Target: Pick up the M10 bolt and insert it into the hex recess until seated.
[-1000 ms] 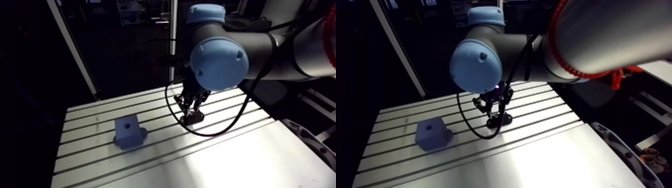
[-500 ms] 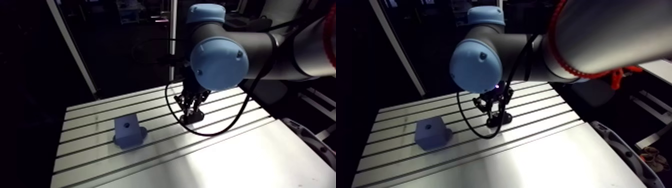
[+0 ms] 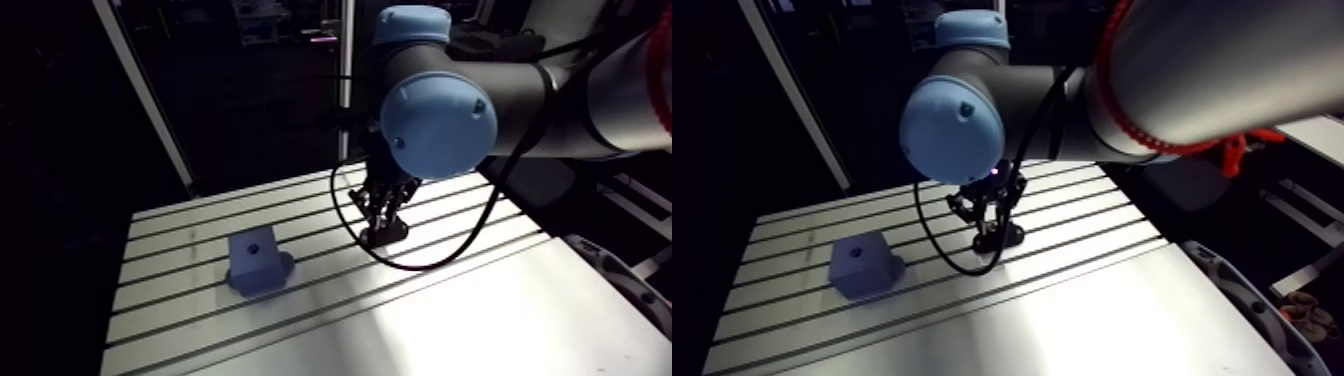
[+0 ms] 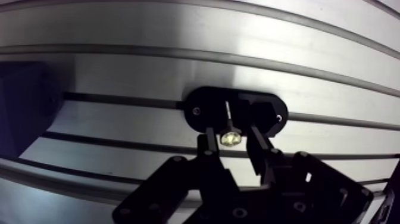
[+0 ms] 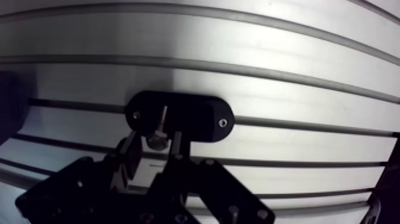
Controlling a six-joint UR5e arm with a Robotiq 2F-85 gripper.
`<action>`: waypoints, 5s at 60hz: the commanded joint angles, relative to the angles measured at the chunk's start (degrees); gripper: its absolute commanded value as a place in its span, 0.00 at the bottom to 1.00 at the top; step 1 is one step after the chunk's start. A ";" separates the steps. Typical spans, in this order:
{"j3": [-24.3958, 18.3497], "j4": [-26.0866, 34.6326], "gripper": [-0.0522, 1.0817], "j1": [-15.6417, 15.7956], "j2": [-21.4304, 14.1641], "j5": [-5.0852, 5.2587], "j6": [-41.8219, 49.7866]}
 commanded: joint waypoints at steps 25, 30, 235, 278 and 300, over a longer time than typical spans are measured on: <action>-0.06 0.09 0.63 0.00 0.05 -0.01 0.00; -0.14 0.09 0.63 0.00 0.05 -0.01 0.00; -11.65 19.55 0.96 2.13 -8.24 0.61 1.49; -18.76 38.64 0.97 12.85 -10.69 -3.17 -4.13; -22.48 38.78 0.96 20.74 -6.30 -3.52 -4.48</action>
